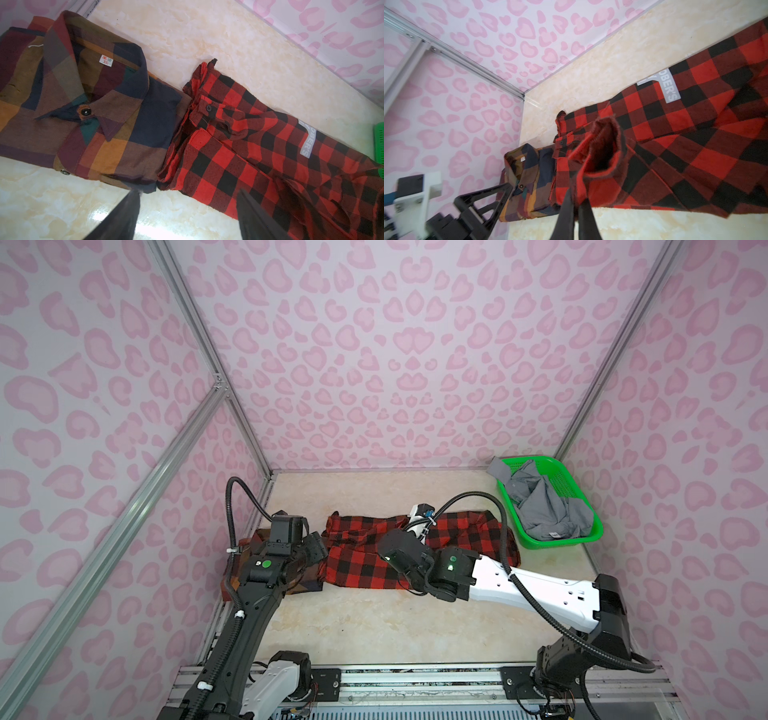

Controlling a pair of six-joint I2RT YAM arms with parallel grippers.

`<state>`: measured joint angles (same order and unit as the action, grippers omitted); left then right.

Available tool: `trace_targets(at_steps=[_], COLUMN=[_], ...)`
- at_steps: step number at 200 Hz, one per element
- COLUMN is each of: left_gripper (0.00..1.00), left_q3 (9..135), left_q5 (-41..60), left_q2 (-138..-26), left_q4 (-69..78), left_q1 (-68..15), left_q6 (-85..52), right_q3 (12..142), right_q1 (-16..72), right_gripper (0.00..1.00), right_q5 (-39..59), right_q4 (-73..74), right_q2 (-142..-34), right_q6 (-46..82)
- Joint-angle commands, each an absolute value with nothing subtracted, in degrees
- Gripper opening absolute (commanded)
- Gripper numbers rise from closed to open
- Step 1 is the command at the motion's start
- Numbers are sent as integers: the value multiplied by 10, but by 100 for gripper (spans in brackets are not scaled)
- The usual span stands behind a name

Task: Fold and stack the long sleeve shirts

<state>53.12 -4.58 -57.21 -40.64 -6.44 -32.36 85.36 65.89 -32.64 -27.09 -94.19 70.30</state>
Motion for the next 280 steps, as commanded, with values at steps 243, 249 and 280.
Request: trace_targets(at_steps=[243, 249, 280], left_gripper=[75, 76, 76], left_q3=[485, 482, 475], left_q5=[60, 62, 59], left_q2=[-563, -563, -573], left_q4=[-351, -348, -335], left_q1=[-70, -74, -101], left_q6=[-322, -324, -331], right_q3=[928, 906, 833], right_q1=[331, 331, 332], right_gripper=[0, 0, 0], right_q5=[-232, -223, -198], right_q4=[-326, -315, -305], right_q2=[-986, -978, -941], right_q6=[367, 381, 451])
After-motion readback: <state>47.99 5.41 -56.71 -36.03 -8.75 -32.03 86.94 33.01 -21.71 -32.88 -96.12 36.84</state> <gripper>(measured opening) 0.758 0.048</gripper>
